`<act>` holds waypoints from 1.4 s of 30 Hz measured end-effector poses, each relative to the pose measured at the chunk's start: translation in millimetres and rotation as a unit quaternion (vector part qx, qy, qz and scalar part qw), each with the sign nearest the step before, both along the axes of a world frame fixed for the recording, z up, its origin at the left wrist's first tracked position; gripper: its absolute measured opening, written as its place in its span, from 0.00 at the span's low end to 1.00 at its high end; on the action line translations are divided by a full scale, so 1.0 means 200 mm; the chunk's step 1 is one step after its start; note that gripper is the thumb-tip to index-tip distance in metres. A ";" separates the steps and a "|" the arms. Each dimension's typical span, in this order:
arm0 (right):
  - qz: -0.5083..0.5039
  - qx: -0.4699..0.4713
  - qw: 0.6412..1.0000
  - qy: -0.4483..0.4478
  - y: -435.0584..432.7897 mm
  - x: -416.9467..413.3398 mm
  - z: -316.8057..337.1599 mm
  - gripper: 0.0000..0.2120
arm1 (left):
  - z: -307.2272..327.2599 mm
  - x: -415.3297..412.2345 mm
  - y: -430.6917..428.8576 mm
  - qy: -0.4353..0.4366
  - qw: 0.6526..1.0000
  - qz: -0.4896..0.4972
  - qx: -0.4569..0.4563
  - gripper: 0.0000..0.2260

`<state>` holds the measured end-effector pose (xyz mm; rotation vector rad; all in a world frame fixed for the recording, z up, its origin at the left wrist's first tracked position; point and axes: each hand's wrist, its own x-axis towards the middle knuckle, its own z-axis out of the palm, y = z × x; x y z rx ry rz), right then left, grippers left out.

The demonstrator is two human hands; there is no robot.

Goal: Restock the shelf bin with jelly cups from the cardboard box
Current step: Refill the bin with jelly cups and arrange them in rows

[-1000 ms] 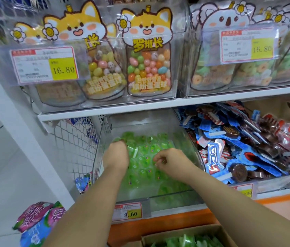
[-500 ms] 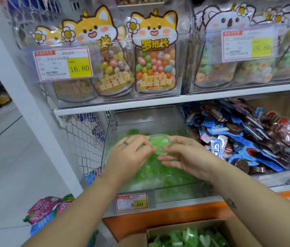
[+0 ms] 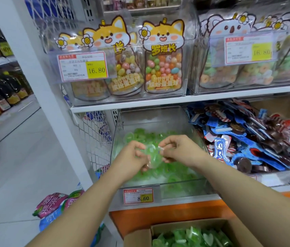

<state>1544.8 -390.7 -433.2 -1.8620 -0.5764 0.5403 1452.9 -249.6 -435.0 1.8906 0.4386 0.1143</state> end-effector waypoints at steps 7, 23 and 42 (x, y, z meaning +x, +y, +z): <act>0.041 -0.179 0.983 0.004 0.03 0.00 -0.16 0.09 | -0.13 0.01 -0.01 0.197 0.955 -0.085 0.206 0.21; 0.073 -0.339 0.923 -0.169 0.04 0.04 -0.21 0.12 | -0.14 0.10 -0.04 0.266 0.897 -0.176 0.307 0.12; 0.031 -0.194 0.941 -0.275 0.44 0.21 -0.17 0.16 | -0.10 -0.24 0.09 -0.150 0.900 -0.048 0.407 0.07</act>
